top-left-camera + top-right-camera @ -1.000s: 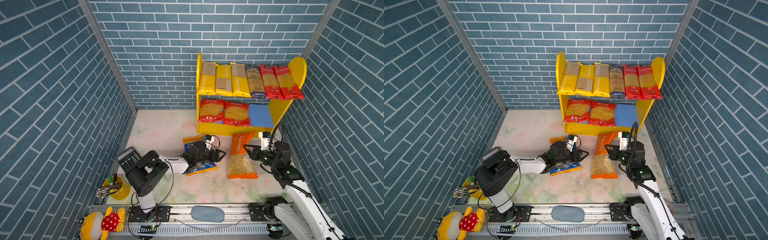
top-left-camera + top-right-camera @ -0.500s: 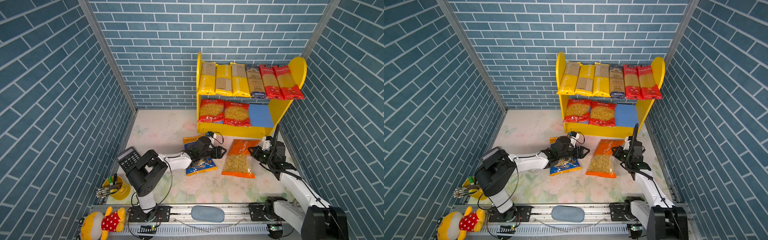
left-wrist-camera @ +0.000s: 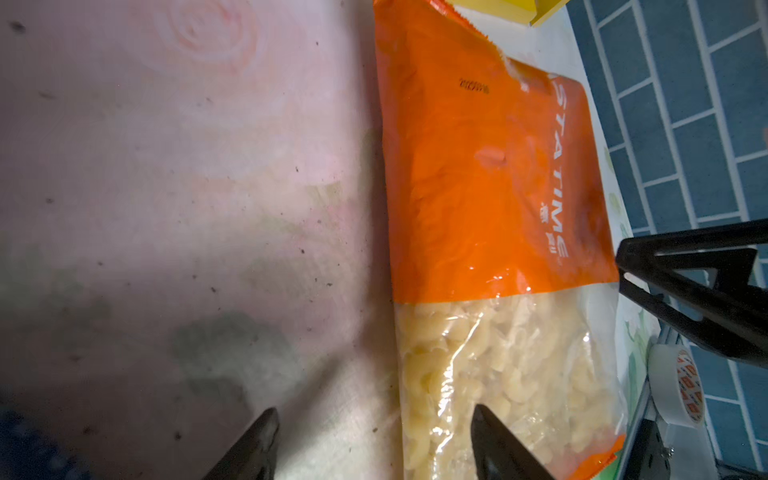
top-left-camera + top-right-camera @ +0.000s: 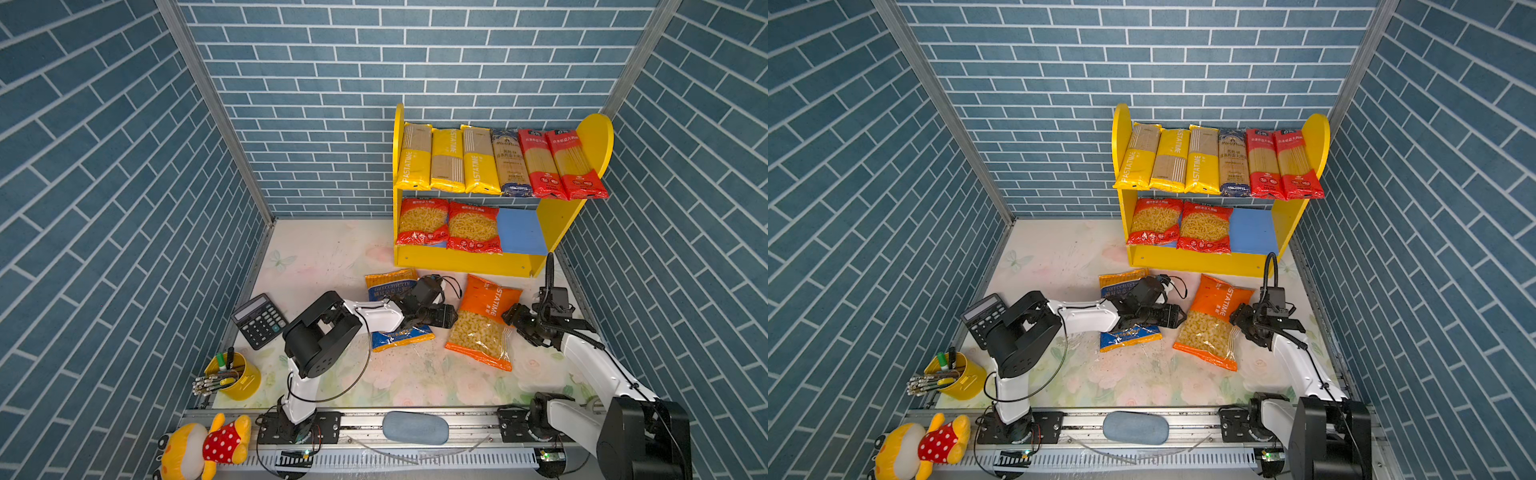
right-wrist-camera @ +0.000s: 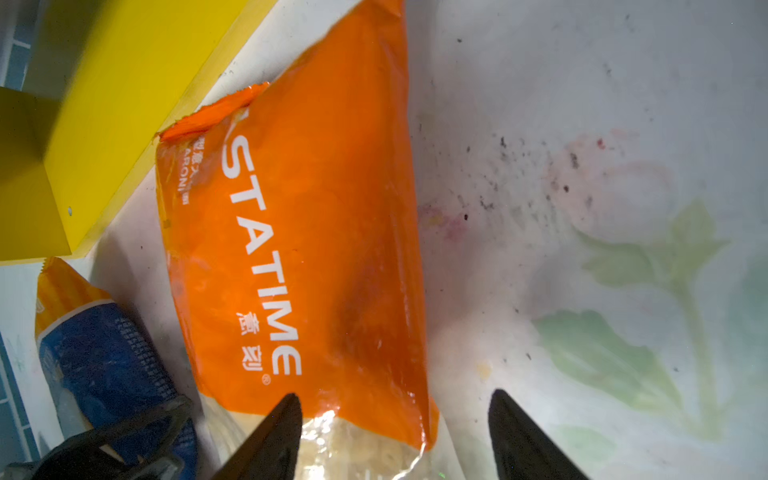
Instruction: Place and organize the pasta boxes and bags onto the shelf
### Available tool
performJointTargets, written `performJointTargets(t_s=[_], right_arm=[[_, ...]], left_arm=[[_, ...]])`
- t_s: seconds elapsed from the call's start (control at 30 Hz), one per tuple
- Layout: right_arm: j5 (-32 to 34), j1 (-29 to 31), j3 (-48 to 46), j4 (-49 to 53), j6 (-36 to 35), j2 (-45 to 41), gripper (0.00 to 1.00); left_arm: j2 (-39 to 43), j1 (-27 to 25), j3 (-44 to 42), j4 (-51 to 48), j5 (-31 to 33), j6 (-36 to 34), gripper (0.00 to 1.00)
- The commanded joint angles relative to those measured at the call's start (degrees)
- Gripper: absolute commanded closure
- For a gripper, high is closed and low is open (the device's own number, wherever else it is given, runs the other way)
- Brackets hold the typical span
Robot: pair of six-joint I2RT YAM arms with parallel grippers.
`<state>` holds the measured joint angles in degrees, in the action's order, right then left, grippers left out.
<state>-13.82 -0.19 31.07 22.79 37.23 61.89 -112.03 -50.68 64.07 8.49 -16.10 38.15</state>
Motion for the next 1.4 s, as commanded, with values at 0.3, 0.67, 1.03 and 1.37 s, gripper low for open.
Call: performJointTargets(t_s=[0.3, 0.67, 1.03, 1.37], right_arm=[[-3.8, 1.5, -2.7, -5.8, 1.1, 3.9, 0.36], [-1.4, 3.9, -4.0, -8.7, -0.3, -1.3, 0.79], [-0.6, 4.3, 0.3, -2.8, -1.2, -13.8, 1.0], [-0.1, 4.3, 6.9, 5.1, -2.6, -21.5, 1.0]], left_arm=[[-9.4, -2.5, 6.5, 10.2, -5.4, 7.2, 0.3], [-10.2, -4.5, 7.4, 18.2, -8.6, 11.5, 0.61], [-3.3, -6.3, 6.6, 18.9, -8.5, 9.6, 0.85], [2.9, -8.3, 7.7, 15.3, -8.2, 4.4, 0.88]])
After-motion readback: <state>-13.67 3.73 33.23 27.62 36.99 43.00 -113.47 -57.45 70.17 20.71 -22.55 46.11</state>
